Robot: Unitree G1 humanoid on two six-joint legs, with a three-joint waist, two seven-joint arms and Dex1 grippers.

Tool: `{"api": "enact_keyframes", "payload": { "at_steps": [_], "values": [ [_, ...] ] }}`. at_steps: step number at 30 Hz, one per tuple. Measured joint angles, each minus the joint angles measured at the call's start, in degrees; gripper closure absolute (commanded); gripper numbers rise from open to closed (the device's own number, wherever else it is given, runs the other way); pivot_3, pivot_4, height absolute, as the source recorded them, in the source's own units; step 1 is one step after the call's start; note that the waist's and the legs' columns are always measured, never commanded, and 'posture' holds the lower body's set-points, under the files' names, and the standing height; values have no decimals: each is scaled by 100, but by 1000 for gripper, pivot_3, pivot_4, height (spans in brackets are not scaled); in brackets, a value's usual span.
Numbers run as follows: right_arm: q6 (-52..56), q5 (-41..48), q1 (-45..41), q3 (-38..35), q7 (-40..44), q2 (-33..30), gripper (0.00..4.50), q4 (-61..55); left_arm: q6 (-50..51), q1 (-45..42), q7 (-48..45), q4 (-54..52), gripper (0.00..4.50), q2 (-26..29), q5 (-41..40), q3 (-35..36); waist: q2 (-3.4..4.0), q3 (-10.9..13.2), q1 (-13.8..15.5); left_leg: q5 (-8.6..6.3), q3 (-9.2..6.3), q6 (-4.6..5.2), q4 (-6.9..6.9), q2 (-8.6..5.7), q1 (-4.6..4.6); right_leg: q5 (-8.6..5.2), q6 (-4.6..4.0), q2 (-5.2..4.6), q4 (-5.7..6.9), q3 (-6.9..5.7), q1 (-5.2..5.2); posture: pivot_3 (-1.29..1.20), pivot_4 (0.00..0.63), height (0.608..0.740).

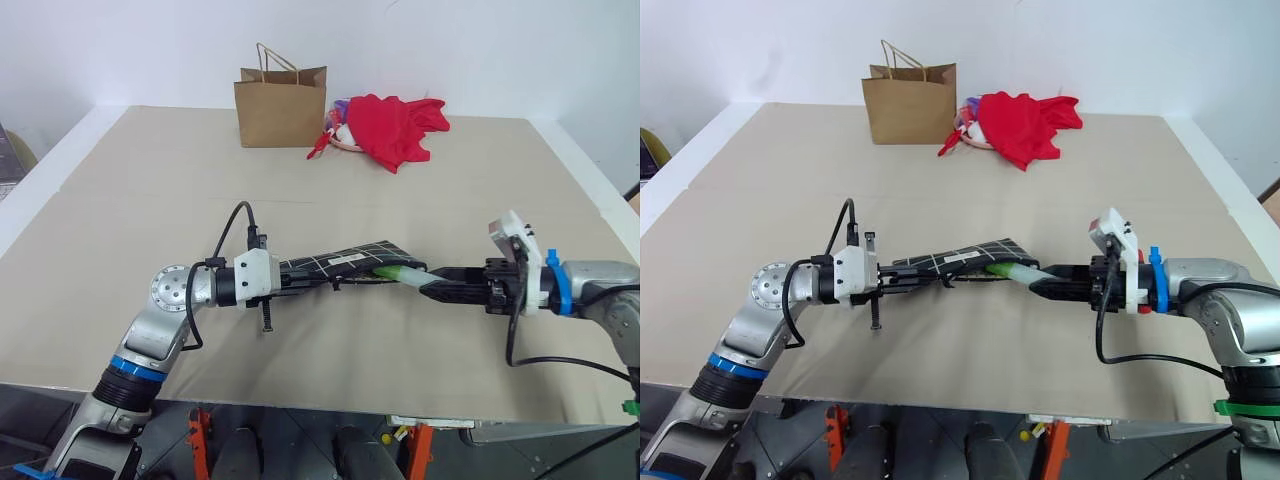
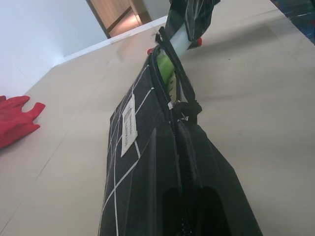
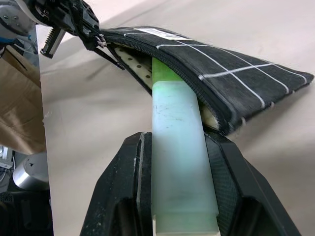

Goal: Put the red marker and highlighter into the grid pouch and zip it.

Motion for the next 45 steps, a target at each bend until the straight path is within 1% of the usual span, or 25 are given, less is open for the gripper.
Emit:
{"api": "enact_keyframes", "payload": {
  "at_steps": [6,11,20,21,22,23,24,25,27,28,29,33,34,36,39,41,42,43,44,45],
  "values": [
    [85,-60,-347,330,-122,196,3340,-10,0,0,0,-1,4500,-58,0,-7,0,0,3,0,0,0,1,0,-1,0,0,0,0,0,0,0,150,740],
    [148,-174,-760,693,-254,512,3340,-5,2,0,5,-6,4500,-105,0,-11,0,0,0,0,-1,0,0,0,-1,0,0,0,0,0,0,0,150,740],
    [284,-223,-1014,874,-446,754,3340,-18,3,0,37,-34,4500,-143,0,-13,0,0,2,0,-1,0,0,0,-2,0,0,0,0,-1,-1,0,150,740],
    [301,-222,-1023,874,-469,770,2841,-18,3,0,38,-34,4500,-148,0,-14,0,0,2,0,-1,0,0,0,-2,0,0,0,0,0,-1,0,150,740],
    [336,-217,-1040,873,-504,779,2236,-23,4,1,38,-34,4500,-155,0,-17,0,0,2,0,-1,0,0,0,-3,0,0,0,0,0,-1,0,150,740],
    [364,-208,-1045,872,-554,783,2167,-34,7,1,39,-34,4500,-155,0,-17,0,0,2,0,-1,0,0,0,-3,0,0,0,0,-1,-1,0,150,740],
    [392,-204,-1042,867,-583,783,1818,-57,19,2,39,-34,4500,-156,0,-23,0,0,2,0,-1,0,0,0,-3,0,0,0,0,-1,-1,0,150,740],
    [390,-194,-1011,846,-577,776,1653,-139,56,4,39,-34,4500,-156,0,-31,0,0,2,0,-1,0,0,0,-3,0,0,0,0,-1,-1,0,150,740],
    [362,-118,-803,755,-517,694,864,-372,78,13,39,-35,4500,-158,0,-53,0,0,3,0,-1,0,-1,0,-4,-1,1,0,0,-1,-1,0,150,740],
    [346,-94,-753,715,-488,679,556,-411,78,15,39,-38,4500,-158,-1,-53,0,0,4,0,-1,0,-1,0,-5,-2,1,0,0,-1,-2,0,150,740],
    [308,-14,-589,592,-417,607,71,-534,93,13,39,-34,4500,-157,-2,-55,0,0,9,0,-2,0,-1,0,-6,-2,1,0,0,-1,-1,0,150,740],
    [226,391,144,-62,-96,313,17,-1029,115,17,36,-19,4500,-102,-3,-29,-1,0,30,0,-2,0,-1,0,-4,-3,1,0,-1,-2,1,0,150,740],
    [223,560,447,-386,-65,286,17,-1160,113,-9,34,-8,4500,-124,-5,-38,-1,0,30,0,-2,0,-1,-1,-4,-2,1,0,-1,-2,1,0,150,740],
    [242,773,948,-989,-90,224,17,-1177,114,12,28,24,4500,-68,-1,-15,-3,0,30,0,-3,0,3,-1,0,-1,1,-1,0,-2,6,0,150,740],
    [266,860,1187,-1478,-310,241,17,-1093,114,13,26,33,4500,-63,0,-13,-3,0,17,0,-2,1,10,-1,1,4,3,0,0,-1,7,0,150,740],
    [243,848,1430,-2043,-752,339,17,-945,114,23,22,38,4500,-34,1,-9,-4,-1,19,0,-2,1,15,-1,0,7,5,0,1,-1,8,0,150,740],
    [231,839,1448,-2097,-812,362,17,-931,114,23,21,38,4500,-30,1,-8,-4,-1,18,0,-2,1,15,-1,0,8,6,0,0,-1,8,0,150,740],
    [176,781,1512,-2269,-1045,458,17,-894,114,23,19,39,4500,-19,0,-8,-4,-1,17,0,-2,1,16,-1,0,8,6,0,0,-1,8,0,150,740],
    [-42,399,1638,-2675,-1975,897,17,-890,114,23,11,46,4500,3,0,-8,-7,-3,17,0,-4,1,18,0,-1,8,7,1,1,-1,8,0,150,740],
    [-64,325,1670,-2721,-2128,940,17,-872,114,23,7,46,4500,7,0,-8,-2,-3,16,0,-2,1,18,-4,-3,8,7,-2,1,0,6,0,150,740]
  ]
}}
